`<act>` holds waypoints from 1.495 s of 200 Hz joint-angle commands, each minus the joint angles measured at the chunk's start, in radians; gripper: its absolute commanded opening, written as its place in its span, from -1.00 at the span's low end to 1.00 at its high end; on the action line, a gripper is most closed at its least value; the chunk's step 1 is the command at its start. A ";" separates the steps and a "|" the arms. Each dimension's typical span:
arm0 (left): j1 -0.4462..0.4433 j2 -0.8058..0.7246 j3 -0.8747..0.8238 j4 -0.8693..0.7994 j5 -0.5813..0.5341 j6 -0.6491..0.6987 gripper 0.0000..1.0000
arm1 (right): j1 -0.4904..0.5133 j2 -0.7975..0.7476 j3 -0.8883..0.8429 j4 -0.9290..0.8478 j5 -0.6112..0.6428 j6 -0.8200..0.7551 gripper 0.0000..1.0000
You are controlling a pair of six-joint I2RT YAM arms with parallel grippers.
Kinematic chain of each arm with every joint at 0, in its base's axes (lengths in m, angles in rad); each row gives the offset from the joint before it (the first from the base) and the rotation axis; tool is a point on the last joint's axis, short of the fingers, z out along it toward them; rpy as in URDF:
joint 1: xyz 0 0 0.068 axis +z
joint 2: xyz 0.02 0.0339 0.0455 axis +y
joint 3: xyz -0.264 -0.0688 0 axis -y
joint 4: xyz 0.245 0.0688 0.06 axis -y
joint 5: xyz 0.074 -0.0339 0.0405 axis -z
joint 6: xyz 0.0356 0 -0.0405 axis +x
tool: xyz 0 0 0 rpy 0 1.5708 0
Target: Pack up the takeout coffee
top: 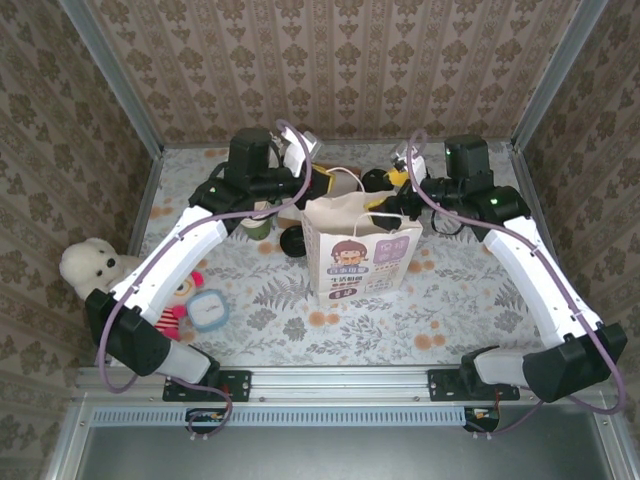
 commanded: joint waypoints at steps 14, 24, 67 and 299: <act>0.011 0.014 0.023 0.007 -0.046 -0.051 -1.00 | 0.006 -0.086 -0.065 -0.106 -0.032 -0.093 0.98; 0.015 0.016 0.027 0.005 -0.043 -0.056 -1.00 | 0.006 -0.111 -0.085 -0.145 -0.016 -0.111 0.98; 0.018 0.021 0.025 0.012 0.019 -0.033 -1.00 | 0.006 -0.210 -0.151 -0.089 0.167 0.009 1.00; 0.007 0.109 0.117 -0.010 0.143 -0.044 -1.00 | 0.237 -0.058 -0.233 0.446 0.848 0.333 1.00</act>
